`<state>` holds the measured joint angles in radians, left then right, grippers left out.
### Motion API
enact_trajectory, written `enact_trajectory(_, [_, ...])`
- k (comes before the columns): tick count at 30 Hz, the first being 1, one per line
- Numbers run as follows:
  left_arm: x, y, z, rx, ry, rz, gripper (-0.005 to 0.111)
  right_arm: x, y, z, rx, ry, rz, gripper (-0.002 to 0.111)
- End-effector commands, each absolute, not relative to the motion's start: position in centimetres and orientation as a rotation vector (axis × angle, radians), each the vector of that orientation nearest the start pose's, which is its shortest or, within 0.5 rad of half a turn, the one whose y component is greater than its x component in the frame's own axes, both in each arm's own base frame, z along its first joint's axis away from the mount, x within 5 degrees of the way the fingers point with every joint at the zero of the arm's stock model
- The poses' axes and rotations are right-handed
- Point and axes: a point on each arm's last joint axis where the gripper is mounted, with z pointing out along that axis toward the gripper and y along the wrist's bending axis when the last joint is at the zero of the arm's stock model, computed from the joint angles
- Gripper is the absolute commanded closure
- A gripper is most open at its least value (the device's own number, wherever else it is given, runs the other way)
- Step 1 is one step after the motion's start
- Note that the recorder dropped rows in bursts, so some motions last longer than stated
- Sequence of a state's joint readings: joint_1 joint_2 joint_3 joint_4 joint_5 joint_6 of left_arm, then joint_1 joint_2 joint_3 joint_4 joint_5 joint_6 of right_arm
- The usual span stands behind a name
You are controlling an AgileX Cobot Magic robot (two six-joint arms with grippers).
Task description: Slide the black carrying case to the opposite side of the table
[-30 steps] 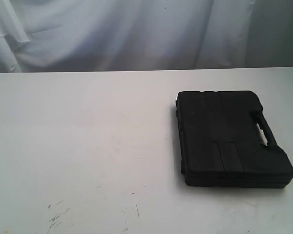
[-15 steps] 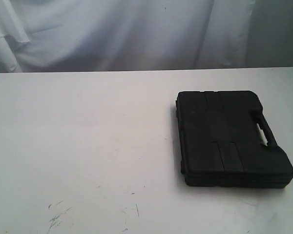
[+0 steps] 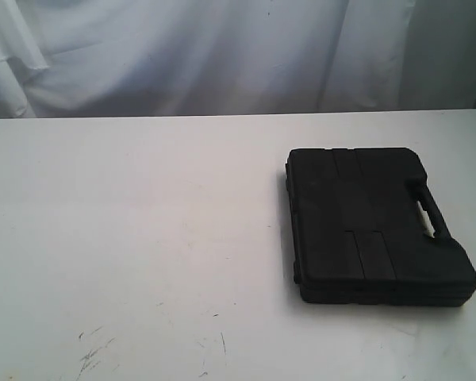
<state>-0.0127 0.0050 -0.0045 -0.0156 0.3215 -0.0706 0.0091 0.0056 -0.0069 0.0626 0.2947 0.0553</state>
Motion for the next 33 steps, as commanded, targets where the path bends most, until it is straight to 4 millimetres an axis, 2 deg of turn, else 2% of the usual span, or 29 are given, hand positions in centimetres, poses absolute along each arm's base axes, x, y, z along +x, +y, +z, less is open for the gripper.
enact_trajectory(1, [5.41,-0.1,18.48,-0.066,1.797,-0.074,0.107,5.34,0.19,18.21,0.061,1.828,0.083,0.108])
enact_trajectory(33, [5.41,-0.1,18.48,-0.066,1.797,-0.074,0.107,5.33,0.17,18.15,0.047,1.836,0.068,0.108])
